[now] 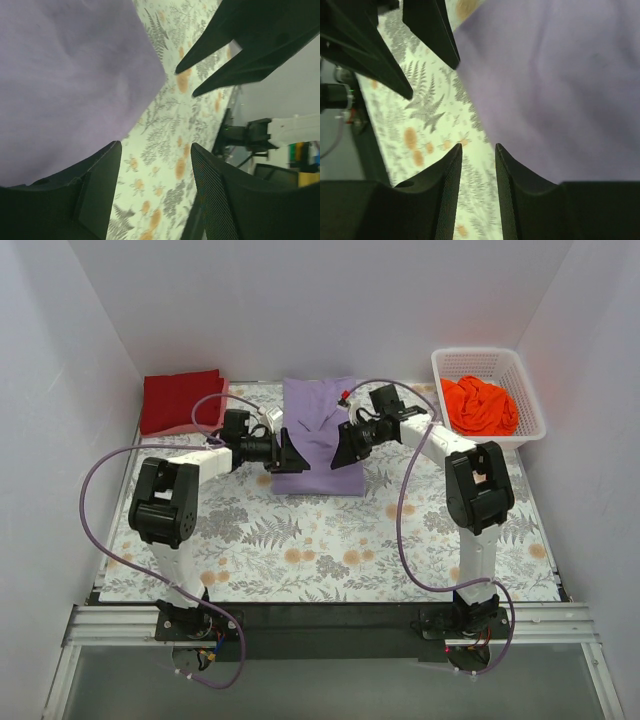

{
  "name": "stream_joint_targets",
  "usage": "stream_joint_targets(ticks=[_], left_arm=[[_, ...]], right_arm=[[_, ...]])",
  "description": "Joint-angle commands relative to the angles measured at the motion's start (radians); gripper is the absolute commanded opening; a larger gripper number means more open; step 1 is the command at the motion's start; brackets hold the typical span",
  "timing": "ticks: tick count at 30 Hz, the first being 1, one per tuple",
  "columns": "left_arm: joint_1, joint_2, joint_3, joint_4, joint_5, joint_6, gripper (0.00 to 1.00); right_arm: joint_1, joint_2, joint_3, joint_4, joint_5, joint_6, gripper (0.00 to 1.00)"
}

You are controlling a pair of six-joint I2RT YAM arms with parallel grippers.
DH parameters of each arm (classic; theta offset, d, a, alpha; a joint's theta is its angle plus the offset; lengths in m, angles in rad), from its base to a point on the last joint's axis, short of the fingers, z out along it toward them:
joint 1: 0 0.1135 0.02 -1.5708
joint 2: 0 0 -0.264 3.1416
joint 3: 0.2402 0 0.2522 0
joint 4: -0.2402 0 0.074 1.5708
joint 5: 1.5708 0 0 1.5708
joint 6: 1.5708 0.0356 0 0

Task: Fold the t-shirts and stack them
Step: Fold the tshirt

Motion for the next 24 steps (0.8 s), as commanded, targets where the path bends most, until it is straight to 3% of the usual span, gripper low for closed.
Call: stream_joint_targets(ticks=[1,4,11,19,22,24], left_arm=[[-0.042,-0.008,-0.074,0.157,0.074,-0.235,0.56],[-0.045,0.038,-0.113,0.194,0.06,-0.295,0.56],[0.003,0.175,-0.15,0.099,0.079,-0.266,0.55],[0.083,0.126,-0.285,0.117,0.138,-0.22,0.55],[0.098,0.031,-0.308,0.062,0.201,-0.119,0.55],[0.098,-0.038,-0.291,-0.034,0.188,0.047,0.54]], right_arm=[[0.008,-0.002,-0.095,0.165,-0.154,0.294,0.39],[0.009,0.043,-0.152,0.219,-0.167,0.36,0.36],[-0.056,0.122,-0.307,0.259,-0.15,0.37,0.35],[-0.11,0.087,-0.451,0.273,-0.168,0.339,0.34],[-0.11,0.002,-0.476,0.254,-0.205,0.275,0.34],[-0.111,-0.087,-0.461,0.219,-0.194,0.209,0.35]])
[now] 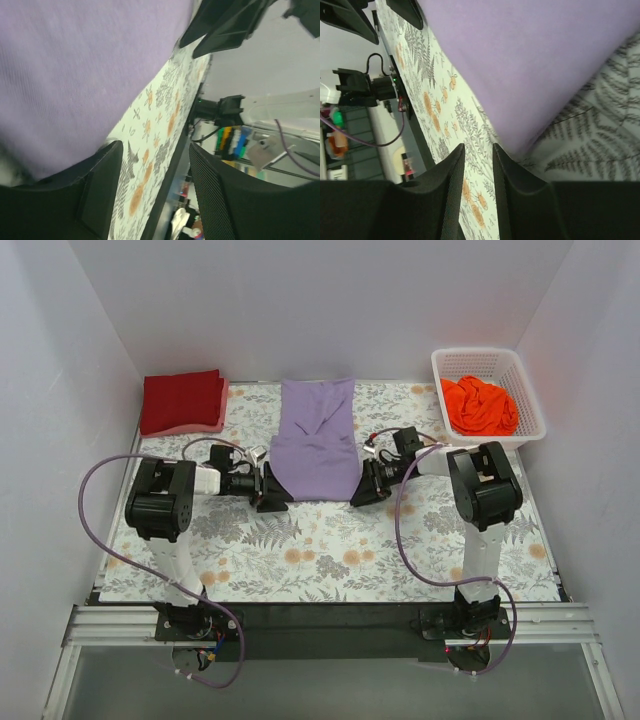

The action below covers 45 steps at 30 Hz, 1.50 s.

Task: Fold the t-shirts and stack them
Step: Fold the tshirt

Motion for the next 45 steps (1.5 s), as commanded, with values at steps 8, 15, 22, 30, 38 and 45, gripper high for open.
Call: stream_joint_targets(ticks=[8,15,22,30,38,45], left_arm=[[0.013,-0.324,0.15,-0.396,-0.177,0.781,0.52],[0.008,-0.351,0.053,-0.288,-0.267,1.251,0.53],[-0.053,-0.321,-0.019,-0.207,-0.349,1.467,0.53],[-0.113,-0.305,-0.122,-0.106,-0.438,1.573,0.54],[-0.128,-0.259,-0.113,-0.098,-0.491,1.595,0.38],[-0.128,-0.238,-0.076,-0.163,-0.507,1.609,0.11]], right_arm=[[0.052,-0.246,0.18,-0.287,0.388,-0.64,0.36],[0.213,-0.239,0.127,-0.188,0.65,-0.901,0.41],[0.274,-0.213,0.076,-0.097,0.712,-0.964,0.43],[0.278,-0.191,0.009,-0.097,0.713,-0.997,0.44],[0.278,-0.269,0.002,-0.148,0.669,-1.013,0.46],[0.279,-0.274,0.075,-0.274,0.589,-1.055,0.46]])
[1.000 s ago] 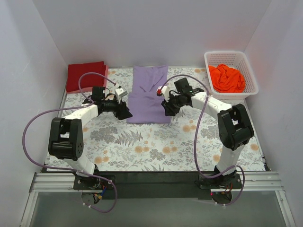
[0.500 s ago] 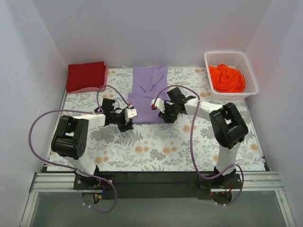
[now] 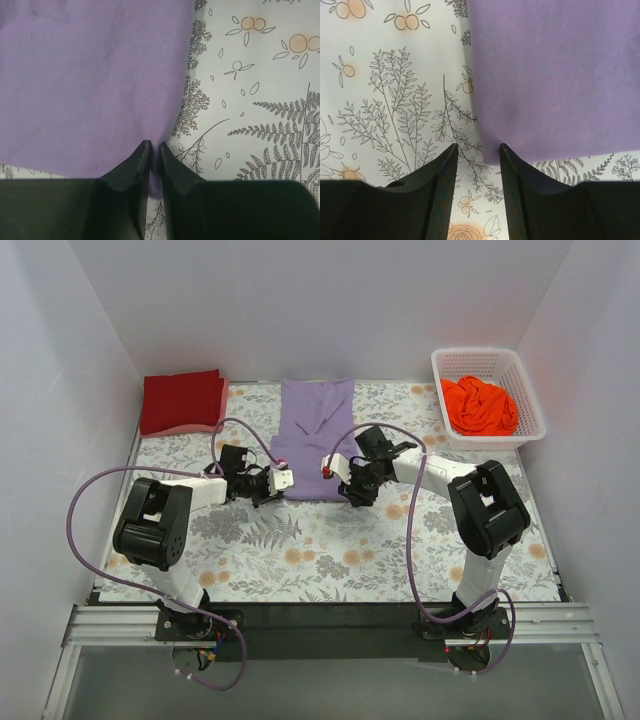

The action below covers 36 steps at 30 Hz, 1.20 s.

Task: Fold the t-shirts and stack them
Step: Fold the tshirt

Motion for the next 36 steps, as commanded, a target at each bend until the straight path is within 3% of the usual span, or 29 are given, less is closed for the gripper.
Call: stream_joint_targets(ticks=[1,5,18,20,21,23,24,29,36], left_arm=[[-0.002,0.023,0.014,-0.069,-0.068,0.037,0.09],[-0.002,0.022,0.028,-0.077,-0.055,0.02,0.0],[-0.002,0.034,0.068,-0.12,-0.05,-0.001,0.0],[-0.002,0.028,0.066,-0.122,-0.042,-0.014,0.0],[-0.002,0.024,0.066,-0.125,-0.039,-0.023,0.0],[-0.002,0.005,0.066,-0.134,-0.025,-0.044,0.0],[-0.002,-0.003,0.071,-0.138,-0.021,-0.057,0.0],[0.021,-0.042,0.17,-0.227,0.019,-0.115,0.0],[0.035,-0.069,0.35,-0.321,0.025,-0.149,0.0]], right_arm=[[0.001,-0.035,0.049,-0.074,-0.051,-0.041,0.46],[0.006,0.004,0.075,-0.072,-0.049,-0.047,0.46],[0.034,0.074,0.032,-0.002,0.03,-0.087,0.44],[0.037,0.074,0.003,0.018,0.05,-0.092,0.37],[0.035,0.074,-0.005,0.038,0.066,-0.087,0.2],[0.035,0.073,-0.011,0.044,0.103,-0.075,0.04],[0.035,0.068,-0.011,0.044,0.115,-0.072,0.01],[0.0,-0.031,0.079,0.009,0.081,-0.05,0.01],[-0.039,-0.068,0.285,-0.184,0.049,-0.102,0.01]])
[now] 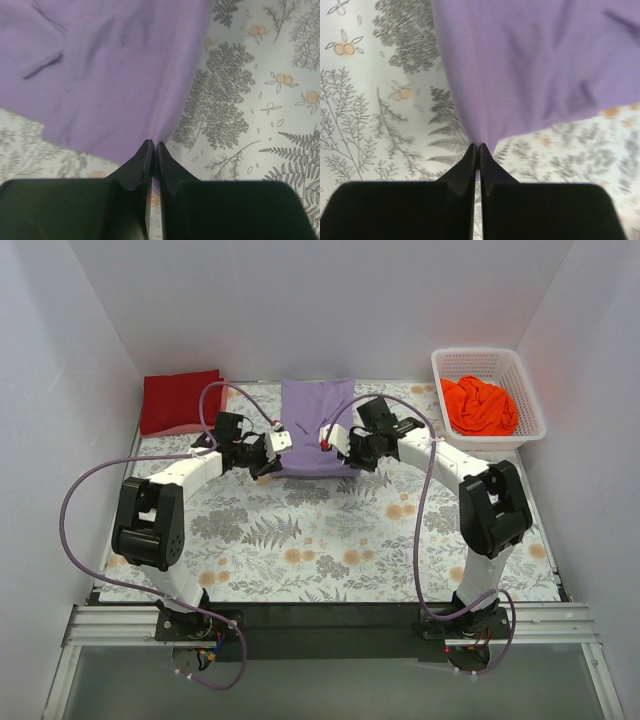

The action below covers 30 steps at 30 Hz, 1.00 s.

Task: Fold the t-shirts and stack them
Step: Fold the tshirt

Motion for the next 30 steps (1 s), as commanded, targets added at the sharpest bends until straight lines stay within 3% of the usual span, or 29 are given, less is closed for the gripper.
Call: stream_joint_targets(ticks=[1,8,15,18,20,23,30], left_arm=[[0.01,-0.074,0.086,-0.072,0.027,-0.019,0.0],[0.001,-0.191,0.086,-0.233,0.062,0.02,0.0],[-0.084,-0.456,-0.049,-0.622,0.117,0.105,0.0],[-0.116,-0.577,-0.064,-0.733,0.151,0.029,0.0],[-0.118,-0.603,-0.025,-0.765,0.16,-0.022,0.0],[-0.119,-0.552,0.052,-0.788,0.133,-0.071,0.0],[-0.064,-0.349,0.147,-0.597,0.082,-0.072,0.0]], right_arm=[[-0.014,-0.079,0.08,-0.107,-0.014,-0.035,0.01],[-0.008,-0.182,0.037,-0.249,-0.089,-0.032,0.01],[0.081,-0.409,-0.136,-0.442,-0.196,-0.016,0.01],[0.152,-0.525,-0.158,-0.519,-0.241,0.054,0.01],[0.161,-0.524,-0.085,-0.562,-0.273,0.092,0.01],[0.147,-0.477,-0.025,-0.602,-0.253,0.103,0.01],[0.022,-0.232,0.122,-0.595,-0.24,-0.059,0.01]])
